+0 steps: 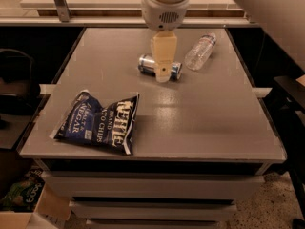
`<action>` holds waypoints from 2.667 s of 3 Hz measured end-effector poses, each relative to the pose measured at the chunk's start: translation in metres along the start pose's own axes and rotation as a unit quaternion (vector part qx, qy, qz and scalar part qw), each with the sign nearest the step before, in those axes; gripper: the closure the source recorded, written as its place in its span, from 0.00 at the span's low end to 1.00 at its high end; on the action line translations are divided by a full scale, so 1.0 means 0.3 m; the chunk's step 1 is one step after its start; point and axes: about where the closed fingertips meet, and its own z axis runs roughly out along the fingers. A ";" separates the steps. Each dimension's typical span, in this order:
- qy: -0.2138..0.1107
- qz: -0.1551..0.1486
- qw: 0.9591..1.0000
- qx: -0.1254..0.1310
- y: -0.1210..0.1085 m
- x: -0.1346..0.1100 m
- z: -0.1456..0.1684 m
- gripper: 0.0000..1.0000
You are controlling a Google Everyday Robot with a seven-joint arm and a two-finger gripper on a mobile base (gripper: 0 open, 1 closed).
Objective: Move redbull can near blue chip bag
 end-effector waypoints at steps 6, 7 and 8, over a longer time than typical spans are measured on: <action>0.077 0.052 0.996 -0.014 -0.197 0.108 0.310 0.00; 0.084 0.069 0.994 -0.026 -0.194 0.161 0.364 0.00; 0.081 0.085 0.992 -0.044 -0.173 0.204 0.429 0.17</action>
Offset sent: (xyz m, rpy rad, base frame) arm 0.0818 0.0341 -0.0611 -0.1536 0.0269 -0.0826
